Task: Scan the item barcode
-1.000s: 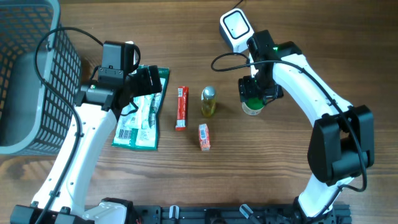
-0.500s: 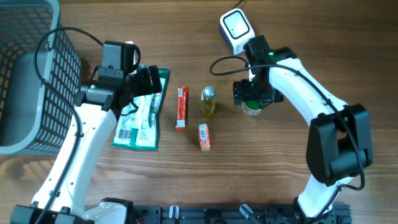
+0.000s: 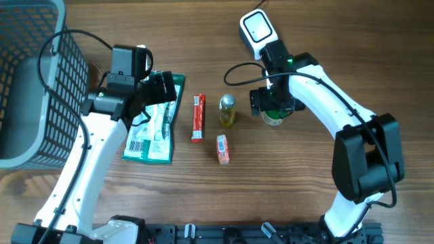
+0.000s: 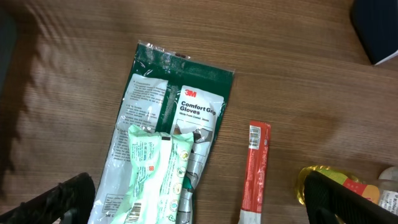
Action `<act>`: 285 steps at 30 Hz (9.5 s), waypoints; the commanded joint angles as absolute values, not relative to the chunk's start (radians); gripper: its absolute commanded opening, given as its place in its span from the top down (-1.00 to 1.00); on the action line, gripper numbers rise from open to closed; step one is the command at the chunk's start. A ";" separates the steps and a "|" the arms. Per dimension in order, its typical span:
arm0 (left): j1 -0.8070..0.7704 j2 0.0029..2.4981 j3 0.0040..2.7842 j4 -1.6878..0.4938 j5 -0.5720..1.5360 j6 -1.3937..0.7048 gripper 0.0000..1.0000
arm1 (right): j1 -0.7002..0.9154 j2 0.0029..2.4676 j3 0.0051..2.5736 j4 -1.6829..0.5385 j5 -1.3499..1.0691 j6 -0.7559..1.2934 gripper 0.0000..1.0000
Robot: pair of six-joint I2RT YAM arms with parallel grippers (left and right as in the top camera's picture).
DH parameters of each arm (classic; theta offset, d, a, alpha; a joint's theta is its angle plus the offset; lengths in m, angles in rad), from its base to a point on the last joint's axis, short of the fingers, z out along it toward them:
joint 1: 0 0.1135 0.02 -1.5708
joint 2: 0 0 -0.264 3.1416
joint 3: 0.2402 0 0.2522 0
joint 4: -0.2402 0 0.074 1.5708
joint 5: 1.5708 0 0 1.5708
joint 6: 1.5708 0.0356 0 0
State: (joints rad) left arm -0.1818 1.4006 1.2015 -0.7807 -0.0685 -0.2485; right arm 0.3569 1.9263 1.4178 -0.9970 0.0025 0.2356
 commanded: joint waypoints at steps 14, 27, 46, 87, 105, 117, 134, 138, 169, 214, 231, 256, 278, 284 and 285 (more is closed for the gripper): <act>-0.175 1.402 1.205 -0.778 -0.060 -0.247 -1.00 | 0.359 1.915 1.361 -0.967 0.071 0.325 -0.60; -0.175 1.402 1.205 -0.778 -0.060 -0.247 -1.00 | 0.359 1.915 1.299 -0.886 0.067 0.344 -0.51; -0.175 1.402 1.205 -0.779 -0.060 -0.247 -1.00 | 0.359 1.854 1.317 -0.873 0.067 0.370 -0.03; -0.175 1.402 1.205 -0.779 -0.060 -0.247 -1.00 | 0.409 1.761 1.081 -0.819 0.068 0.625 -0.14; -0.175 1.402 1.205 -0.779 -0.060 -0.247 -1.00 | 0.421 1.761 1.082 -0.800 0.067 0.627 -0.76; -0.175 1.402 1.205 -0.778 -0.060 -0.247 -1.00 | 0.412 1.754 1.140 -0.814 0.066 0.545 -0.99; -0.175 1.402 1.205 -0.779 -0.060 -0.247 -1.00 | 0.397 1.755 1.137 -0.814 0.052 0.508 -0.46; -0.175 1.402 1.205 -0.779 -0.060 -0.247 -1.00 | 0.397 1.761 1.137 -0.820 0.052 0.508 -0.47; -0.175 1.402 1.205 -0.779 -0.060 -0.247 -1.00 | 0.397 1.763 1.100 -0.828 0.022 0.508 -0.54; -0.175 1.402 1.205 -0.778 -0.060 -0.247 -1.00 | 0.397 1.764 1.053 -0.769 0.022 0.534 -0.53; -0.175 1.402 1.205 -0.778 -0.060 -0.247 -1.00 | 0.394 1.763 1.062 -0.754 0.057 0.524 -0.57; -0.175 1.402 1.205 -0.778 -0.060 -0.247 -1.00 | 0.344 1.565 1.192 -0.963 -0.240 0.523 0.32; -0.175 1.402 1.205 -0.778 -0.060 -0.247 -1.00 | 0.336 1.505 1.191 -1.206 -0.789 0.848 0.62; -0.175 1.402 1.205 -0.778 -0.060 -0.247 -1.00 | 0.336 1.505 1.191 -1.214 -0.795 0.845 0.62; -0.175 1.402 1.205 -0.778 -0.060 -0.247 -1.00 | 0.336 1.505 1.191 -1.217 -0.803 0.844 0.62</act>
